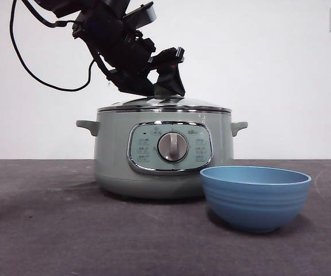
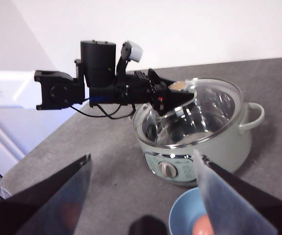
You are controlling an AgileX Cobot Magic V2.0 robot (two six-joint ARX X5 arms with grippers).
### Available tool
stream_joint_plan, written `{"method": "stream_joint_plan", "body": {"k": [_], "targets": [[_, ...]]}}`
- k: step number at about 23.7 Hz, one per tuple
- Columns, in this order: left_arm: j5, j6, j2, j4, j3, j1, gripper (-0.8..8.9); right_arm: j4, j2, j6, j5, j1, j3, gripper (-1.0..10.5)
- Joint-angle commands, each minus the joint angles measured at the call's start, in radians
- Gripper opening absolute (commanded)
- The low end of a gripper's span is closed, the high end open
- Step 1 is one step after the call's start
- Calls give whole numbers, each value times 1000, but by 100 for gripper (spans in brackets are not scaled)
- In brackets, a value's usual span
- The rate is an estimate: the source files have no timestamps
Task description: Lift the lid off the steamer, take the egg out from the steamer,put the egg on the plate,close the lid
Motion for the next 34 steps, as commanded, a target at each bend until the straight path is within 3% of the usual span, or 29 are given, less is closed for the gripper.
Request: {"method": "stream_joint_plan", "body": {"k": [1, 15, 23, 28, 34], "targets": [[-3, -9, 2, -16, -6, 10, 575, -14, 0, 6, 0, 2, 4, 350], [-1, -9, -224, -120, -6, 14, 575, -39, 0, -6, -1, 2, 4, 350], [6, -9, -502, -467, -6, 13, 565, -109, 5, -32, -4, 2, 4, 350], [13, -11, -670, -697, -6, 13, 565, -172, 22, -43, -68, 2, 4, 347], [115, -39, -821, -881, -6, 13, 561, -267, 53, -47, -129, 2, 4, 346]]}}
